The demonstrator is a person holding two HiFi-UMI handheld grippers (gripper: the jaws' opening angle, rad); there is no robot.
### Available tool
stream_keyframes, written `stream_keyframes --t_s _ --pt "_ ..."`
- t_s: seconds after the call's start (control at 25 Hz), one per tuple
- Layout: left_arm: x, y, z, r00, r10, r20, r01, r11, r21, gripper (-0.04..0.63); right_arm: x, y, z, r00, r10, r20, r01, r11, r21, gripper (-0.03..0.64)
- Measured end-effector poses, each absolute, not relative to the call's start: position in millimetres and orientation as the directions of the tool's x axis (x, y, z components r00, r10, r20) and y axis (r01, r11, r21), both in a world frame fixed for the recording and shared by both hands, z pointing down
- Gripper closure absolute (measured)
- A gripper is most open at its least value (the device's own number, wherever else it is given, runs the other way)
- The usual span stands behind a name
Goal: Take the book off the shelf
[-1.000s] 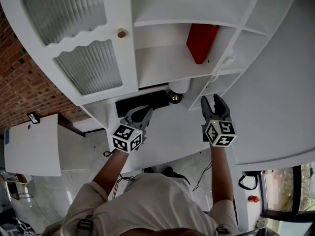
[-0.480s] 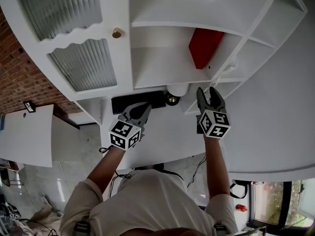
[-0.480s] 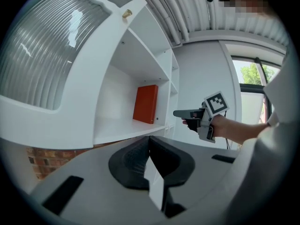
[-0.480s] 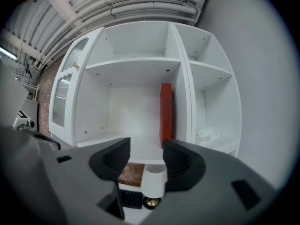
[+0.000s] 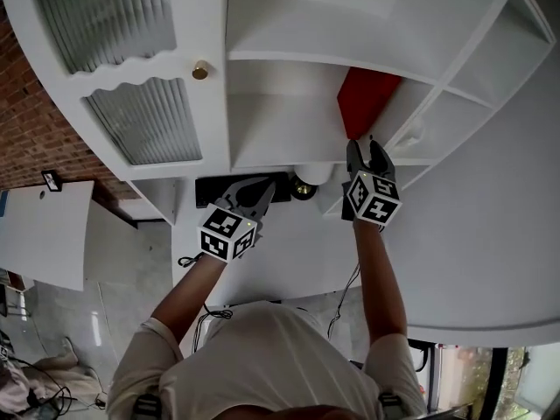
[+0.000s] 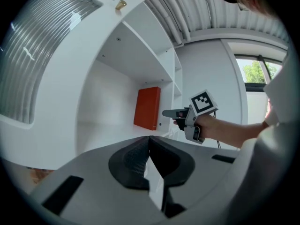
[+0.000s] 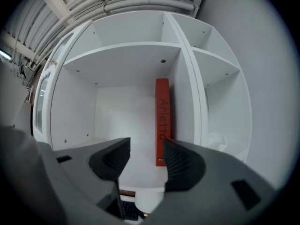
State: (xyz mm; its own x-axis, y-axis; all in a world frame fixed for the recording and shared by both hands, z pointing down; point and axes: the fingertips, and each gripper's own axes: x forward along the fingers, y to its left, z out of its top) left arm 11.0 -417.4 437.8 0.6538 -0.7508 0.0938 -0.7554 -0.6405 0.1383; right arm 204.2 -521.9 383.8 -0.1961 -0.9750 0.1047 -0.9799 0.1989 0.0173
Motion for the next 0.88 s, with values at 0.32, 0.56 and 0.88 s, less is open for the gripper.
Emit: stream_keyframes --t_s 0.32,0.56,0.88 --pt "13 -427 432 0.639 -0.764 0.087 -0.768 -0.627 0.131 0.601 214 -560 384 -0.142 -0.98 0.141 -0.99 0.138 -0.038 0.414" --pt "25 -427 421 0.649 -0.758 0.065 -0.759 -0.64 0.12 0.601 215 -587 380 -0.081 -0.987 0.141 -0.996 0.077 -0.037 0.411" --pt "36 -424 417 0.663 -0.746 0.058 -0.747 -0.654 0.121 0.601 226 -607 380 -0.004 -0.989 0.148 -1.0 0.001 -0.023 0.391"
